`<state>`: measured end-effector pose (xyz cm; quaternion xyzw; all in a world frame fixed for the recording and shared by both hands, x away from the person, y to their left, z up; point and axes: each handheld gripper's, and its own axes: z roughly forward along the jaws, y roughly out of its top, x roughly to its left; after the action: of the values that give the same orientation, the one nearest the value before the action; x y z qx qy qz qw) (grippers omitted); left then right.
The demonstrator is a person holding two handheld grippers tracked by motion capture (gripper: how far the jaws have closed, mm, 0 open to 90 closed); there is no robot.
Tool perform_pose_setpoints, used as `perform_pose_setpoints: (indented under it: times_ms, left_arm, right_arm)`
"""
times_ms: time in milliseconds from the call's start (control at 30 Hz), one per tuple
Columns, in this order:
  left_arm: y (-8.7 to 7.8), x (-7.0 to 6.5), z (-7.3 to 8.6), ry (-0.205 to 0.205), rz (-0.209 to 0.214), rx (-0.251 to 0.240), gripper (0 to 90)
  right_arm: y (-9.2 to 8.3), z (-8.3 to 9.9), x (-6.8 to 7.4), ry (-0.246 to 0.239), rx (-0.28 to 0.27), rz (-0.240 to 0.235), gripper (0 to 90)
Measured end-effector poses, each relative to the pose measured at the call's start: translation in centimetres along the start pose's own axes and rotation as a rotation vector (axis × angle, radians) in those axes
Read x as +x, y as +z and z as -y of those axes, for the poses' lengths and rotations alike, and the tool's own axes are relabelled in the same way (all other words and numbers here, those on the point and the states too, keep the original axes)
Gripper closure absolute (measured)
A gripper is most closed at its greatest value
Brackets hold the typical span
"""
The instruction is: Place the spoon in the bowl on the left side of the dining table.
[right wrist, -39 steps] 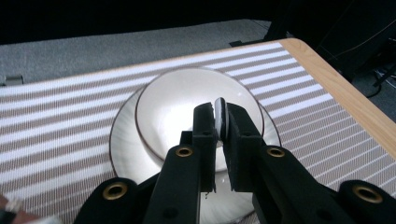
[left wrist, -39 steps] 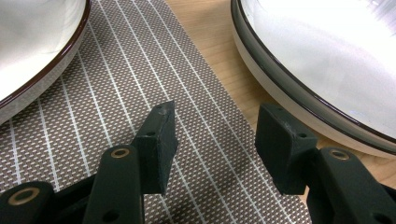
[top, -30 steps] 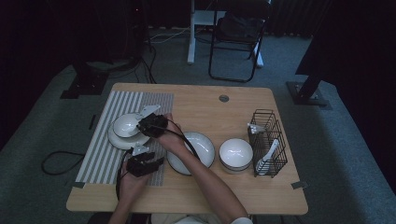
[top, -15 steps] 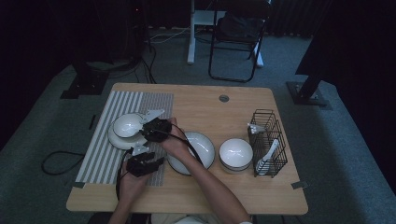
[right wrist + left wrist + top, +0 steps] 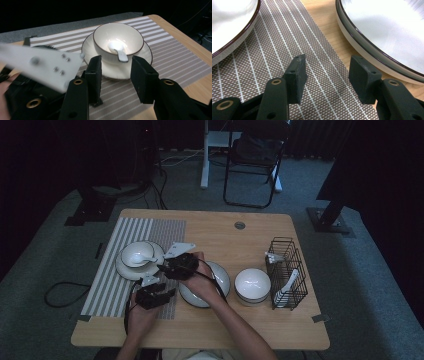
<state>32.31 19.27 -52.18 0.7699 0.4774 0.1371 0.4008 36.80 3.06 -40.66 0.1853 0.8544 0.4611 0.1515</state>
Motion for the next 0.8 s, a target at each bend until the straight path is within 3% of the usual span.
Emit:
perform_pose_setpoints:
  times_ms: [367, 800]
  left_arm:
    - [0.0, 0.0, 0.0, -0.007, 0.000, -0.003, 49.2]
    - [0.0, 0.0, 0.0, -0.005, 0.000, -0.001, 49.2]
  right_arm:
    - [-3.4, 2.6, 0.5, 0.045, 0.000, 0.020, 53.1]
    - [-6.1, 4.4, 1.4, 0.061, -0.021, 0.044, 46.8]
